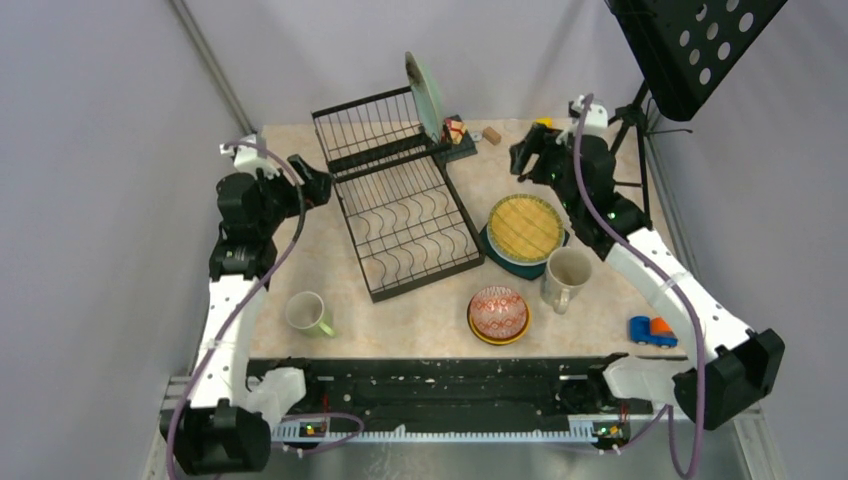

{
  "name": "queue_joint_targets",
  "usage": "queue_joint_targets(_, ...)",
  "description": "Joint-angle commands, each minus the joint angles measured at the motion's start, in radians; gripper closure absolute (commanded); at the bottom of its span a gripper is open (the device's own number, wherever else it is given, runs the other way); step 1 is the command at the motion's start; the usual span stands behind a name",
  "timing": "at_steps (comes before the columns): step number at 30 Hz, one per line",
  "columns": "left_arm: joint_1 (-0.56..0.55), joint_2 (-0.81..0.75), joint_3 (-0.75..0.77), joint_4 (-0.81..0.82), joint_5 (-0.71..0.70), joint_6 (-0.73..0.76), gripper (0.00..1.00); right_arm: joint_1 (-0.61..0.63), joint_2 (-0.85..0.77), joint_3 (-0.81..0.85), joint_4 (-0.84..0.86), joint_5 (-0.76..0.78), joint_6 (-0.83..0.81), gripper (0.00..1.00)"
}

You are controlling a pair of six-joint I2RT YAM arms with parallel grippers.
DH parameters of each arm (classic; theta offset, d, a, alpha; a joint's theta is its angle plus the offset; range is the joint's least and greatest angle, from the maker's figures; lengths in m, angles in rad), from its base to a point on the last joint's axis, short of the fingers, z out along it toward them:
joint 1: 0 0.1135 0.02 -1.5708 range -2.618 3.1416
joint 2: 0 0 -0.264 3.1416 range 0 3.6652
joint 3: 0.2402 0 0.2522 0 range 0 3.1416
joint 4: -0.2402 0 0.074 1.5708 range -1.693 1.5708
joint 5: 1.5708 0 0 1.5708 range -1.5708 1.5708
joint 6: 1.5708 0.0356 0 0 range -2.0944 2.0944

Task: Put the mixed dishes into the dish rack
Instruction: Insert the plate into the dish rack, then pick up the plate at the center of the board.

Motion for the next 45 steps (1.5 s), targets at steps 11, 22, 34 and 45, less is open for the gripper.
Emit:
queue_joint_targets(11,0.004,-0.203,-0.232,0.089,0.046,-0.090,0.01,-0.144,-0.191,-0.267,-0.202,-0.014,0.165,0.29)
queue_joint_targets(22,0.002,-0.242,-0.182,-0.035,0.156,-0.062,0.01,-0.289,-0.117,-0.230,-0.304,-0.126,0.161,0.33)
queue_joint_targets(34,0.002,-0.199,-0.137,-0.087,0.239,-0.024,0.03,-0.412,0.117,-0.167,-0.306,-0.249,0.074,0.39)
queue_joint_targets(45,0.002,-0.124,-0.114,-0.090,0.303,-0.040,0.03,-0.436,0.258,-0.094,-0.296,-0.215,0.042,0.36)
